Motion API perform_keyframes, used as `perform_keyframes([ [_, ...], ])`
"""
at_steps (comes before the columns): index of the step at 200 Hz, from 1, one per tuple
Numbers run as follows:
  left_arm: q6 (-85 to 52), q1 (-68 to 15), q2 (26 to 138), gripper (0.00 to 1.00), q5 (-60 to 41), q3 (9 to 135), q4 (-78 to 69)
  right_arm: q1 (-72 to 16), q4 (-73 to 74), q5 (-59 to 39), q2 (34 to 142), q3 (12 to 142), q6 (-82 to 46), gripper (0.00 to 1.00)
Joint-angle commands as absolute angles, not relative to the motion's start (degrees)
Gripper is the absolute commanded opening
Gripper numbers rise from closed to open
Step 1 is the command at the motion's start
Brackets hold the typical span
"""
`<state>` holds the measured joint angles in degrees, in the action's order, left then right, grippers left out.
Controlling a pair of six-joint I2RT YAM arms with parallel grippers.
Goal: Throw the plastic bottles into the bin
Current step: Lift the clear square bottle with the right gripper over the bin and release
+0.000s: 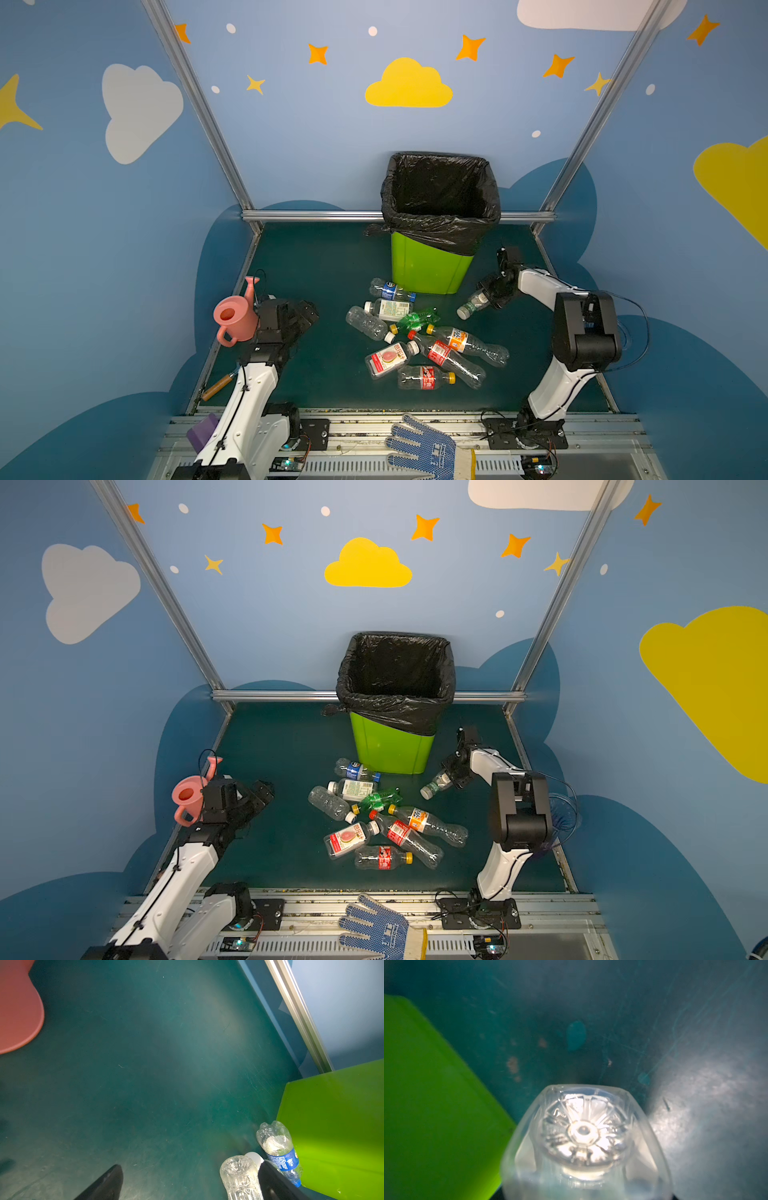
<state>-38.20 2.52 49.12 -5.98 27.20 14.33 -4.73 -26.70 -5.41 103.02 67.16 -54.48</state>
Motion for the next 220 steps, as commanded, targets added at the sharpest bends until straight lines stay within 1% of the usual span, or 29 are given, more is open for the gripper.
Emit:
perform_keyframes([
  [1,-38.9,2.7,48.4,1.0,-5.8,26.6,13.8,-3.9,-26.7,-5.4,97.9,69.2,-53.6,0.38],
  [18,-39.5,2.8,48.5,1.0,-5.7,26.2,13.2,-2.3,-26.3,-6.3,94.3,70.4,-51.8,0.38],
  [34,-40.4,2.9,49.1,1.0,-6.0,25.9,12.3,0.1,-28.5,-7.0,90.1,74.7,-48.0,0.39],
  [55,-41.8,3.1,50.7,1.0,-6.3,26.1,11.9,4.9,-31.5,-7.1,82.8,84.8,-42.3,0.39],
  [82,-44.2,3.2,51.9,1.0,-6.0,25.5,11.5,12.2,-30.6,-6.5,72.5,98.6,-35.9,0.43],
  [100,-46.2,3.2,52.5,1.0,-6.6,25.0,10.8,16.1,-28.4,-6.6,68.6,105.8,-35.1,0.46],
  [119,-47.6,3.2,53.1,1.0,-7.8,25.3,11.6,17.5,-25.3,-8.7,68.4,109.5,-37.9,0.47],
  [132,-47.8,3.2,53.3,1.0,-8.6,25.7,12.9,16.8,-21.5,-13.5,70.8,109.7,-42.1,0.47],
  [138,-47.8,3.2,53.4,1.0,-9.4,25.8,12.8,15.1,-19.8,-14.8,72.5,109.6,-43.4,0.45],
  [143,-48.0,3.2,53.6,1.0,-10.1,25.5,12.4,12.0,-19.0,-14.6,74.4,109.8,-43.1,0.45],
  [152,-49.0,3.1,53.8,1.0,-11.2,24.8,11.3,4.4,-19.9,-12.4,78.8,111.6,-38.4,0.44],
  [160,-49.8,2.9,54.0,1.0,-11.8,24.5,10.7,-2.6,-23.8,-10.9,84.6,116.8,-33.6,0.46],
  [171,-50.8,2.8,54.2,1.0,-11.8,24.2,10.4,-9.0,-31.4,-13.7,94.9,126.0,-30.0,0.49],
  [175,-50.9,2.7,54.3,1.0,-11.8,24.2,10.3,-10.8,-34.8,-14.6,98.9,131.1,-29.3,0.5],
  [184,-51.3,2.6,54.1,1.0,-11.7,24.3,10.6,-13.6,-44.1,-14.3,107.5,143.2,-27.2,0.58],
  [190,-51.4,2.5,53.8,1.0,-11.8,24.7,11.2,-14.8,-49.9,-12.9,112.7,152.0,-26.3,0.69],
  [191,-51.4,2.5,53.7,1.0,-11.8,24.7,11.3,-14.9,-50.7,-12.6,114.1,153.4,-26.1,0.69],
  [192,-51.3,2.5,53.6,1.0,-11.8,24.8,11.5,-15.0,-51.1,-12.4,114.1,154.8,-25.9,0.72],
  [198,-51.1,2.3,52.9,1.0,-11.7,25.3,12.5,-15.6,-54.8,-10.7,118.1,162.6,-25.4,0.77],
  [210,-50.8,2.1,50.9,1.0,-11.8,25.7,13.9,-16.0,-56.1,-8.6,119.8,171.5,-25.1,0.85],
  [220,-50.8,2.1,49.1,1.0,-11.4,25.6,14.4,-16.0,-52.9,-7.2,116.4,170.0,-25.0,0.91],
])
